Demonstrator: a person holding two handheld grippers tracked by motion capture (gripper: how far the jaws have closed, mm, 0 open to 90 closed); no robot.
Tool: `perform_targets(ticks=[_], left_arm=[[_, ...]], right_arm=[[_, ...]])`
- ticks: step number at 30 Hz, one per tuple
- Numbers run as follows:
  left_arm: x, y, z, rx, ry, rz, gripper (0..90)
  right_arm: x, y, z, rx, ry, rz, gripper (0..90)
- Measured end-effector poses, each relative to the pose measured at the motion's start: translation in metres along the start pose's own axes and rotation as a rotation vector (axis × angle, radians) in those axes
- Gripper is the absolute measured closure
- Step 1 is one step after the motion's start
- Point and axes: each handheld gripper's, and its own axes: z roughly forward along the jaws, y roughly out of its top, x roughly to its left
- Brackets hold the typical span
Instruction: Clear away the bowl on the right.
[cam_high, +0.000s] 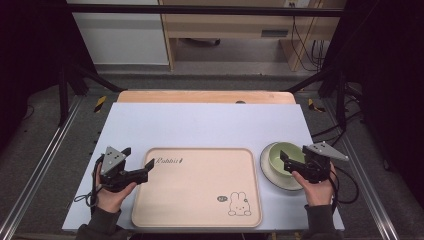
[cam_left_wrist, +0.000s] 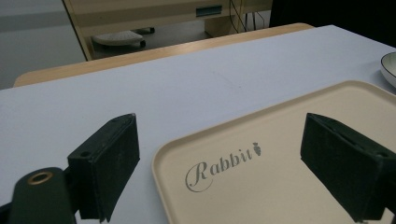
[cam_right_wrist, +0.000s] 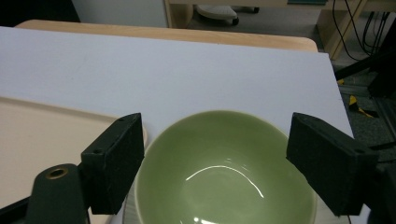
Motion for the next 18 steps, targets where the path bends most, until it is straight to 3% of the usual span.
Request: perform_targets(ticks=[18], left_arm=[[0.0,-0.001,0.001,0.006,-0.005,0.001,11.6]], right_arm=[[-0.015,-0.004,0.009,0.077,-0.076,0.036,25.1]])
